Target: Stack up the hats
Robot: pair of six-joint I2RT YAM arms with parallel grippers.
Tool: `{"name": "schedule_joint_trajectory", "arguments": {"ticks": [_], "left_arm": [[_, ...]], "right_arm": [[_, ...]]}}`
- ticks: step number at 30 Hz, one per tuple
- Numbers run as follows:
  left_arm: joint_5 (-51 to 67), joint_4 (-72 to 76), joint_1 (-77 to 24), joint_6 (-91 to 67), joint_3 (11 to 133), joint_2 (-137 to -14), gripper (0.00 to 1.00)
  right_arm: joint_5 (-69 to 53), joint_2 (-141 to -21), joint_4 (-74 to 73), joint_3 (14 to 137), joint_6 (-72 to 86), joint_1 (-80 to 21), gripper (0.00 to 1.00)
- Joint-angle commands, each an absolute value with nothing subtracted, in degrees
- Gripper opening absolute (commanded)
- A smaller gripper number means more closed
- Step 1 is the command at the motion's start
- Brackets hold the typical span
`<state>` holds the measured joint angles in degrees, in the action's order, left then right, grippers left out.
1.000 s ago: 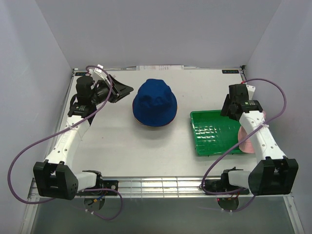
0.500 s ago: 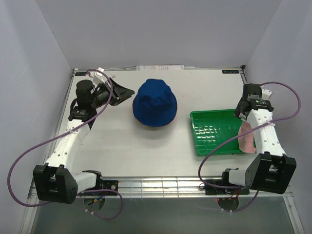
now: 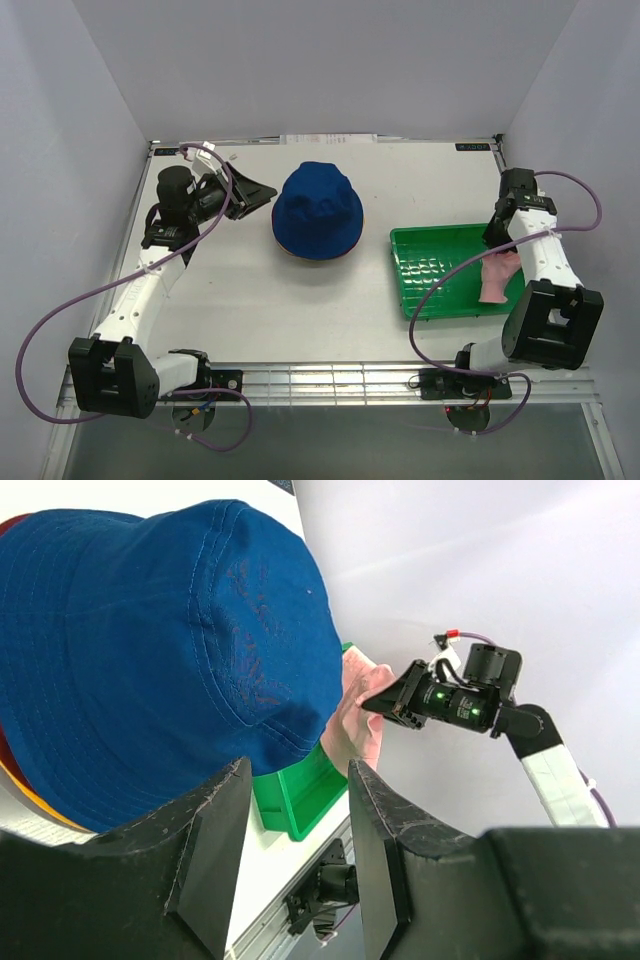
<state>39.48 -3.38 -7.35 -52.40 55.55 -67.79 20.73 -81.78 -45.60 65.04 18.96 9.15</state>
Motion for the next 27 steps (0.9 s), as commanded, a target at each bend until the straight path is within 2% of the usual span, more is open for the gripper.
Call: {"name": "schedule_joint_trajectory", "arguments": {"ticks": [1,6,9,16,21,27], "left_arm": [[39.99,-1.94,-7.56,-53.43,54.93,-65.74,0.54],[39.9,-0.44,-7.65,-55.02,54.23,-64.69,0.64],[40.34,1.65,-7.65,-56.42,54.14,-64.25,0.66],[41.57,8.25,-7.91,-65.03,52.47,-63.37,0.68],[38.5,13.51,-11.94,-71.53,53.79,-64.59,0.71],[32.44,20.64,-18.53,-78.05,58.26,-71.17,0.71]], "right_arm": [[9.96,-77.26,-44.39,70.21,17.58,9.4,0.08],[-8.24,-73.39,-43.15,81.08,18.98,7.66,0.08],[-16.23,-72.78,-42.28,88.12,21.18,4.32,0.08],[-25.48,-74.0,-33.42,99.39,28.56,-0.87,0.08],[-33.55,-75.49,-18.41,99.58,35.23,-6.31,0.08],[-36.74,-78.48,-9.94,102.39,40.95,-13.69,0.08]]}}
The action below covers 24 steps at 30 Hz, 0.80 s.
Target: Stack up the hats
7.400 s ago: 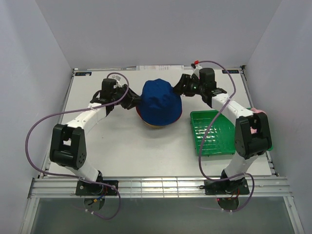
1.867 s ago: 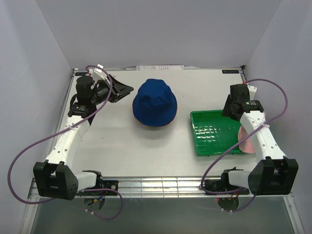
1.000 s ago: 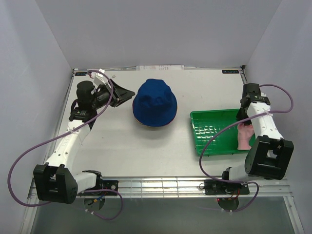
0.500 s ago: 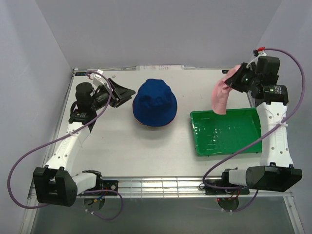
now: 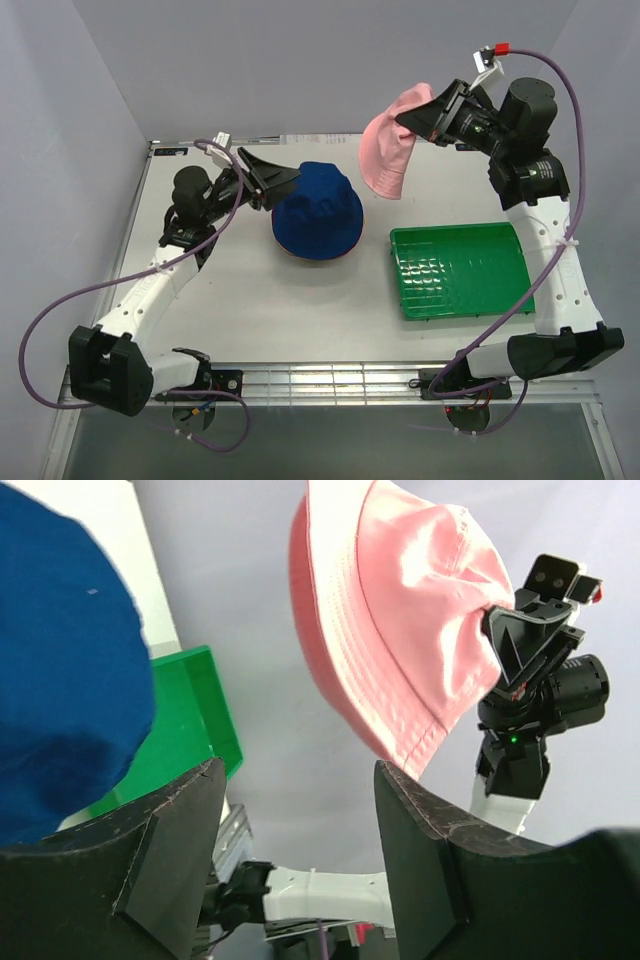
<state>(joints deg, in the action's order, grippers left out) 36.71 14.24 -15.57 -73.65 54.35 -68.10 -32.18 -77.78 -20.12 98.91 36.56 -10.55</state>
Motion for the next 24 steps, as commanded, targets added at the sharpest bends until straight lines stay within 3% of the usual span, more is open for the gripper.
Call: {"name": "schedule_joint_trajectory", "arguments": {"ticks": [1,8,24], "left_arm": [[32.0,20.92,-19.15,-78.13,59.4,-72.32,0.71],[29.53,26.54,-21.97,-81.65,64.68,-80.14,0.71],[28.21,34.54,-22.5,-86.31,66.8,-84.2,0.7]], "right_arm": [[-36.74,-78.83,-8.8,102.74,41.74,-14.58,0.08],[-36.74,-81.21,-7.74,105.47,42.71,-19.6,0.08],[-37.8,-82.44,-6.41,103.89,42.28,-22.59,0.08]]}}
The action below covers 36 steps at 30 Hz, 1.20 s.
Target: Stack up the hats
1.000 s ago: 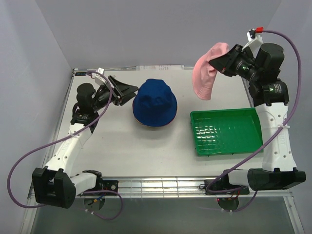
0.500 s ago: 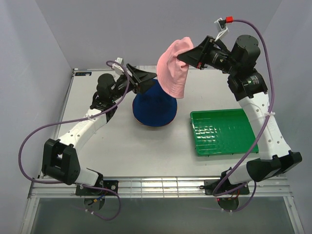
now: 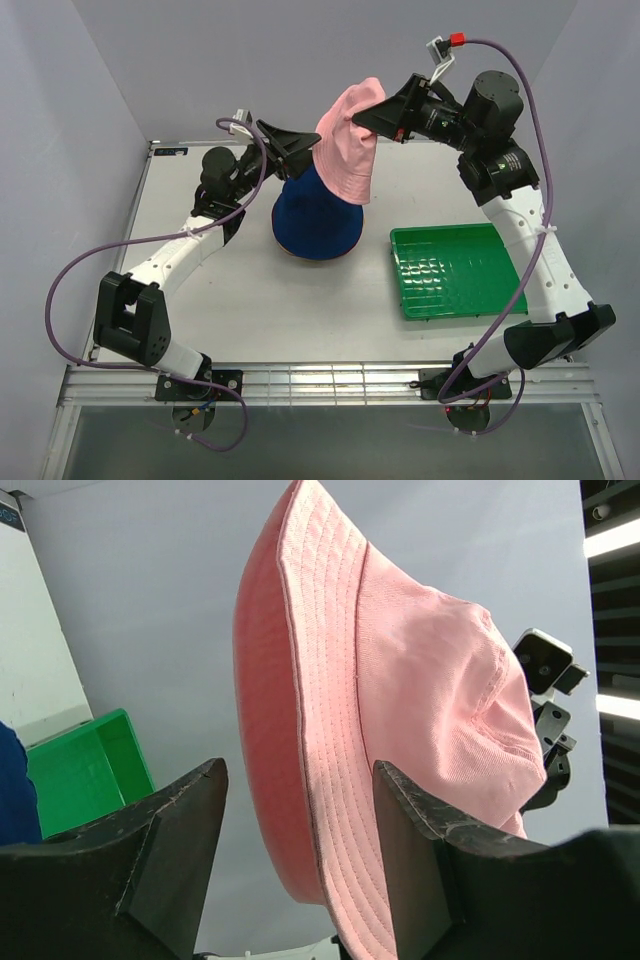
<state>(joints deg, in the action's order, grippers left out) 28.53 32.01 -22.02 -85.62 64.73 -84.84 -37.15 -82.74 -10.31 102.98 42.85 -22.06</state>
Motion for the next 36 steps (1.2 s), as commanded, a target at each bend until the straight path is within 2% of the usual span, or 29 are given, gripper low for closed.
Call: {"name": "schedule_joint_trajectory", "arguments": {"ticks": [1,6,9,11,13,14,21,28,36], "left_arm": [[28.3,34.63,-22.5,-86.31,66.71,-84.2,0.69],[28.74,34.72,-22.59,-86.48,66.1,-84.11,0.66],[29.0,34.8,-22.59,-86.4,66.09,-84.29,0.55],[29.18,34.8,-22.59,-86.31,66.27,-84.64,0.42],[29.62,34.8,-22.59,-85.96,66.44,-84.81,0.35],[29.79,34.72,-22.59,-85.87,66.53,-84.9,0.26],[33.13,33.66,-22.59,-85.08,68.29,-88.59,0.0],[34.54,32.44,-22.68,-82.27,69.78,-91.66,0.0],[35.07,31.03,-22.41,-76.66,70.4,-93.95,0.0]], "right_arm": [[-37.53,-82.44,-6.76,103.89,42.01,-22.59,0.08],[-36.83,-83.06,-8.26,103.27,39.82,-22.68,0.08],[-35.25,-83.41,-11.42,103.53,36.66,-22.68,0.08],[-34.37,-83.93,-14.04,103.8,34.47,-22.68,0.08],[-33.93,-84.2,-15.72,104.32,33.05,-22.68,0.08],[-33.66,-84.63,-16.69,104.59,32.26,-22.68,0.08],[-26.91,-87.62,-29.08,110.03,22.69,-22.68,0.08],[-21.45,-91.49,-36.82,114.17,16.18,-22.68,0.08],[-20.21,-94.74,-37.01,114.17,13.18,-23.2,0.08]]}}
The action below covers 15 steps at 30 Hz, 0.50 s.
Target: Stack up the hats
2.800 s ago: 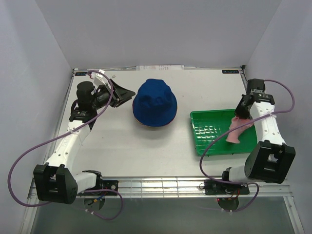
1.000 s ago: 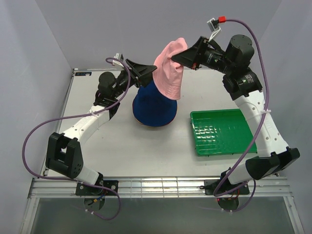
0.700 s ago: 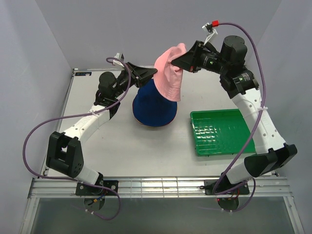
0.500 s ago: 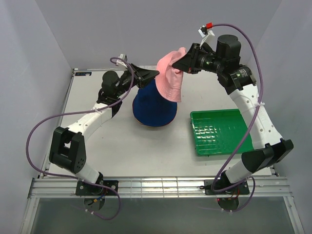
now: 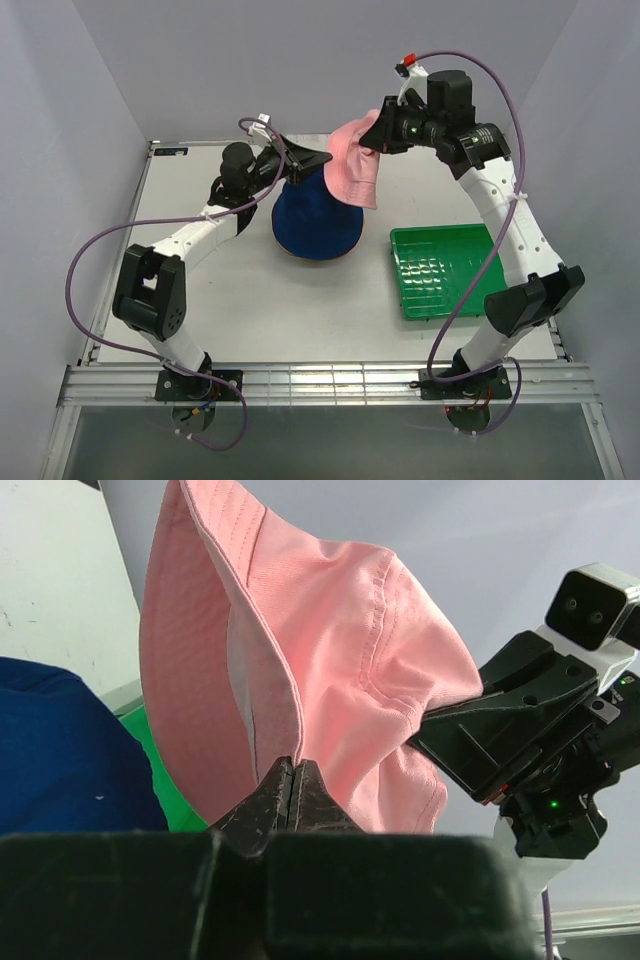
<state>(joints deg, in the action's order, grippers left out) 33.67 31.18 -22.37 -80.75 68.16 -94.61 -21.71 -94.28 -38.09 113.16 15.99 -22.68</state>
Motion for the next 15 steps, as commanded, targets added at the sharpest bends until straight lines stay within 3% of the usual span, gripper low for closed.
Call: {"name": "schedule_joint_trajectory", "arguments": {"ticks": [1,15], "left_arm": [[34.81,30.5,-21.98,-75.94,70.4,-93.78,0.0],[36.38,27.43,-14.77,-71.19,65.04,-88.69,0.0]], "right_arm": [[-20.04,-95.01,-36.65,113.47,13.27,-23.73,0.08],[-16.52,-98.7,-33.49,111.36,13.8,-28.91,0.16]]}}
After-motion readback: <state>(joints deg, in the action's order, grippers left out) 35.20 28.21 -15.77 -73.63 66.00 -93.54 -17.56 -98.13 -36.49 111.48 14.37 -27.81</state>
